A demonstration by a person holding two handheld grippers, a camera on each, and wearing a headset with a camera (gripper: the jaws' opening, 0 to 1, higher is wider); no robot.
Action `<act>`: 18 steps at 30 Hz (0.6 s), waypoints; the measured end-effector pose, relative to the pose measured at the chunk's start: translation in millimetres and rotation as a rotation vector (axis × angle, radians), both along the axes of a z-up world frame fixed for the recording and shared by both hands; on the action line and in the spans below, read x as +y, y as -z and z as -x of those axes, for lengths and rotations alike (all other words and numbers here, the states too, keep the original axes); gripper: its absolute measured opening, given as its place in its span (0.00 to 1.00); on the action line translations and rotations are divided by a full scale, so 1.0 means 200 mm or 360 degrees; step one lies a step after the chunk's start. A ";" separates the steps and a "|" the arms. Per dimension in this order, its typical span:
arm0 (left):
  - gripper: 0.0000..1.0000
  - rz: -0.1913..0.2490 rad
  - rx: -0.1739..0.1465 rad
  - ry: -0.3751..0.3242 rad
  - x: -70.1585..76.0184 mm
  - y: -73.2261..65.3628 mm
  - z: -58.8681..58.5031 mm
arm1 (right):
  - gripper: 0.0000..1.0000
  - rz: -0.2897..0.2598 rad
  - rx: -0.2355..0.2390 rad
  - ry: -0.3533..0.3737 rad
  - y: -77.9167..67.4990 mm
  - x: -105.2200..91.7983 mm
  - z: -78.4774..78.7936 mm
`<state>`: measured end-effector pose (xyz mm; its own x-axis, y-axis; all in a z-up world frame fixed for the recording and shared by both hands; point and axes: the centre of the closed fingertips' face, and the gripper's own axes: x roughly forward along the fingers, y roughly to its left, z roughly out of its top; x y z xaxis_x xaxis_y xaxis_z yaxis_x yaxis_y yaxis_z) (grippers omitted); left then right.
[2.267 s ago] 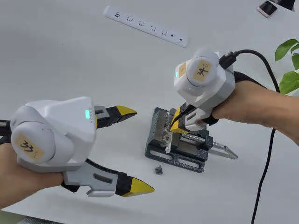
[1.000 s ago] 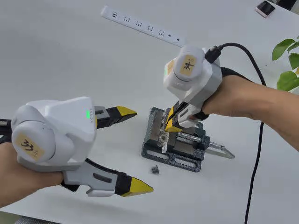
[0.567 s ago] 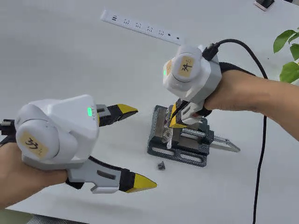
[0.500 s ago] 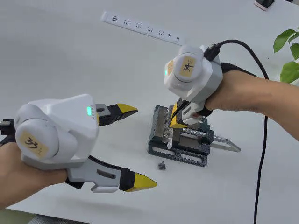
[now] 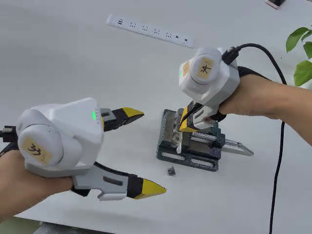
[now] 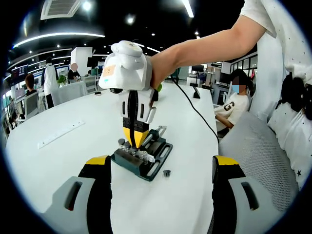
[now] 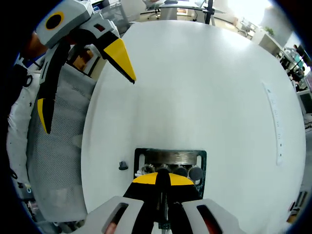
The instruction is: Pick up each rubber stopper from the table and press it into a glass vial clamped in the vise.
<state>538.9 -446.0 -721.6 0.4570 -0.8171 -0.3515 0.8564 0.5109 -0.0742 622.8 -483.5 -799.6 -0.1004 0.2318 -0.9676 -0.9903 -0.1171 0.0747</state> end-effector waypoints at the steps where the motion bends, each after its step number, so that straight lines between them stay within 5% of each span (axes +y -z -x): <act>1: 0.84 -0.0005 -0.0001 0.0001 0.00 0.00 0.00 | 0.01 -0.0009 0.0000 0.0012 0.00 0.00 0.00; 18: 0.84 -0.0029 -0.0002 0.0009 0.00 -0.01 0.02 | 0.07 -0.0148 -0.0046 0.0119 -0.07 -0.03 0.01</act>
